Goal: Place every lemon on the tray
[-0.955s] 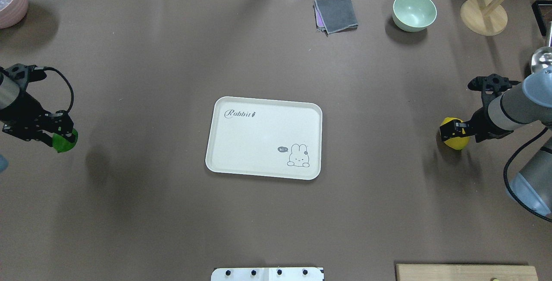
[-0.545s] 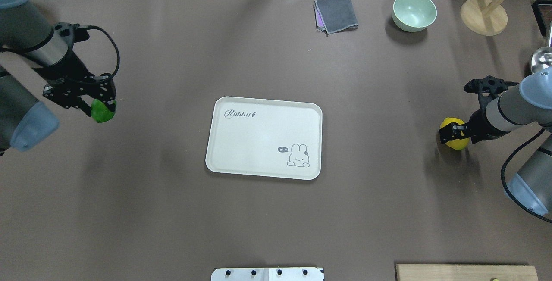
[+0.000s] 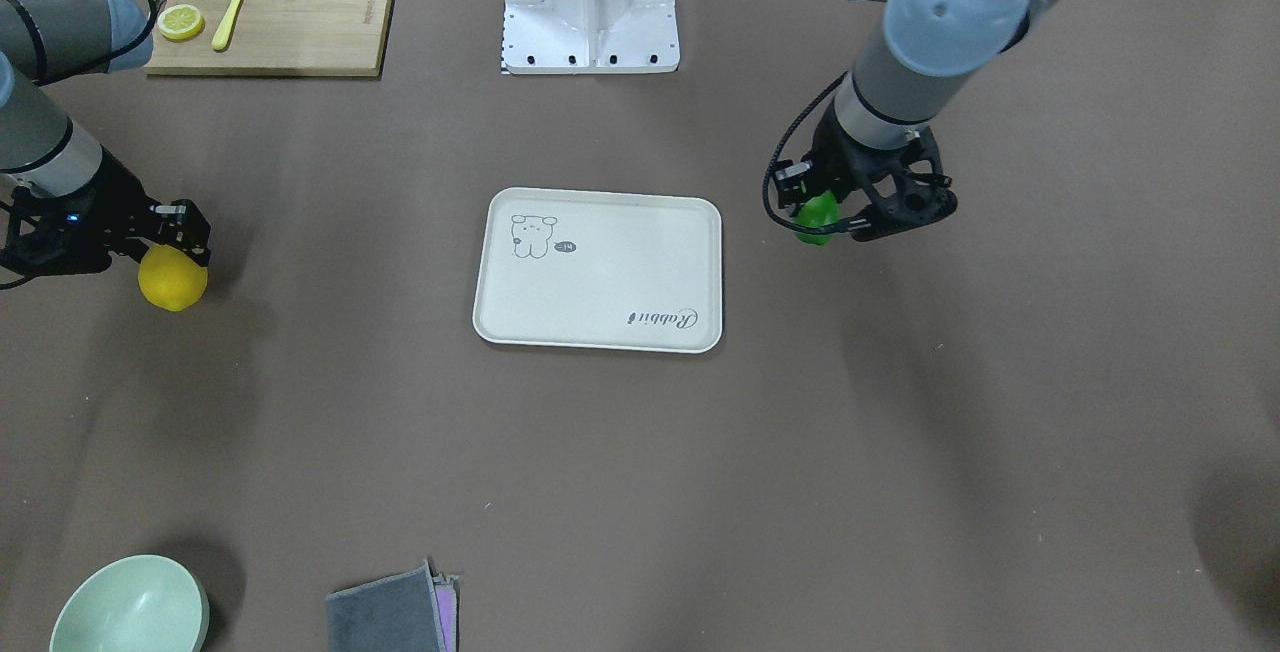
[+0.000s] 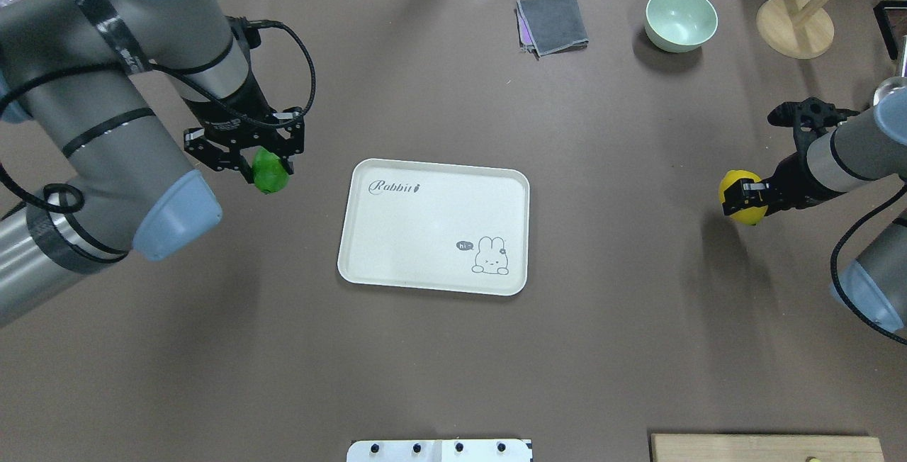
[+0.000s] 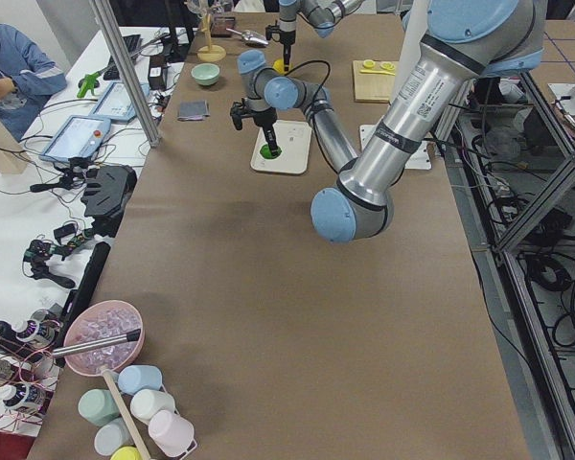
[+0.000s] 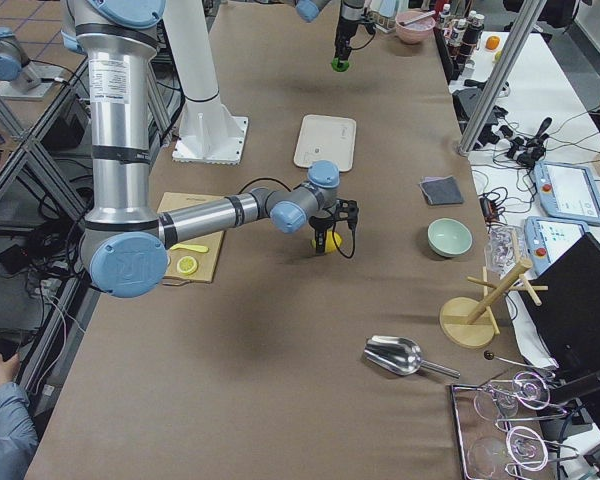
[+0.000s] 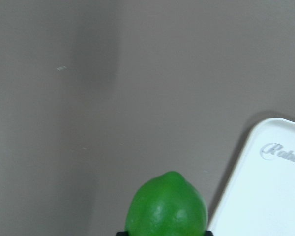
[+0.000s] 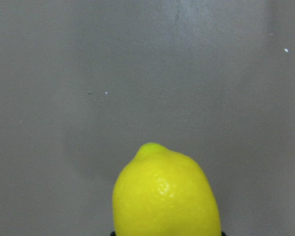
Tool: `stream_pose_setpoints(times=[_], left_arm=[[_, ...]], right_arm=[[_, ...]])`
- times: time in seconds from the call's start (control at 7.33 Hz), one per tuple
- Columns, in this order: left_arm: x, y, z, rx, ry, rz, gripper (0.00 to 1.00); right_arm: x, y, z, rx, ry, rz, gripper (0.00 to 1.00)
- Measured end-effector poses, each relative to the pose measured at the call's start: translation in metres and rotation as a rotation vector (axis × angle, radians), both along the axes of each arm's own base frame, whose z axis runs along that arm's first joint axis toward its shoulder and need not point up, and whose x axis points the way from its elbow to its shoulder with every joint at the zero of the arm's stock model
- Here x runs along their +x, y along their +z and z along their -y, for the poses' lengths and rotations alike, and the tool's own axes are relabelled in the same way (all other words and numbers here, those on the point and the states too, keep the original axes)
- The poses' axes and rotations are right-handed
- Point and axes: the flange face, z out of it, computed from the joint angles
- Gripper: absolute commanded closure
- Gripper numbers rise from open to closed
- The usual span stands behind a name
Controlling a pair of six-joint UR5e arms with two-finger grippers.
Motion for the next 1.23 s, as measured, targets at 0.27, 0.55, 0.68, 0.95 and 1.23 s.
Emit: stream_pose_setpoints(times=[0.27, 0.55, 0.68, 0.95, 1.23], left_arm=[[0.056, -0.006, -0.022, -0.014, -0.060, -0.005, 1.00], [0.109, 0.006, -0.038, -0.032, -0.120, -0.008, 1.00], [0.129, 0.012, -0.044, -0.045, -0.147, -0.014, 0.90], [0.153, 0.023, -0.053, -0.052, -0.182, -0.027, 0.03], [0.156, 0.028, -0.055, -0.045, -0.186, -0.044, 0.02]], right_arm=[[-0.041, -0.083, 0.020, -0.007, 0.032, 0.055, 1.00], [-0.130, -0.169, 0.011, -0.003, 0.045, 0.059, 1.00], [-0.174, -0.199, -0.002, -0.004, 0.053, 0.062, 1.00], [-0.252, -0.246, -0.018, -0.007, 0.087, 0.066, 1.00], [-0.296, -0.259, -0.025, -0.001, 0.087, 0.052, 1.00]])
